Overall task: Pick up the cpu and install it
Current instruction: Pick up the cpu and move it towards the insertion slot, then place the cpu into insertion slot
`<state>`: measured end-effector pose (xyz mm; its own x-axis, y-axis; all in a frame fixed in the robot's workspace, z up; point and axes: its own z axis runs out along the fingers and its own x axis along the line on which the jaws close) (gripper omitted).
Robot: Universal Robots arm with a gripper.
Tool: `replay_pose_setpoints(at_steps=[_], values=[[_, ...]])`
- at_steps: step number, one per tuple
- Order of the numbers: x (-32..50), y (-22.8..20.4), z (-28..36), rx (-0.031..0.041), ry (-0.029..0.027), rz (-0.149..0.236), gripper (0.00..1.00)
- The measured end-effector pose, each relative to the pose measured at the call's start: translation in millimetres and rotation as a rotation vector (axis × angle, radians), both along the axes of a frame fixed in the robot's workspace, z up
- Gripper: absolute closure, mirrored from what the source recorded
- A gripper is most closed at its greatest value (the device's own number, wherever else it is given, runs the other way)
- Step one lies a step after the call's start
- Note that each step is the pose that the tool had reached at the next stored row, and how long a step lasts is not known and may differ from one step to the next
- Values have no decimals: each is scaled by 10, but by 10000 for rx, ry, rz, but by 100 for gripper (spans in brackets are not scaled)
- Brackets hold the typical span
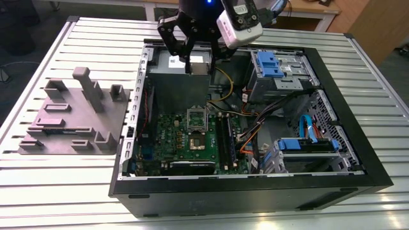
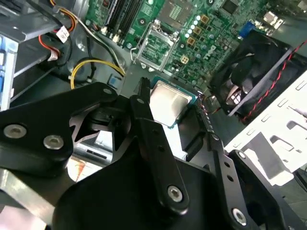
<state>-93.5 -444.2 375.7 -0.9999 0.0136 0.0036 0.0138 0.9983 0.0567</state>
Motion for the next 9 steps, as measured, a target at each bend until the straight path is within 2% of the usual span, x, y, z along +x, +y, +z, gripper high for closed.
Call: replay_pose_setpoints(at_steps=[3, 9], values=[[0, -35, -15, 0, 0, -53, 53], [0, -37, -20, -9, 0, -64, 53]])
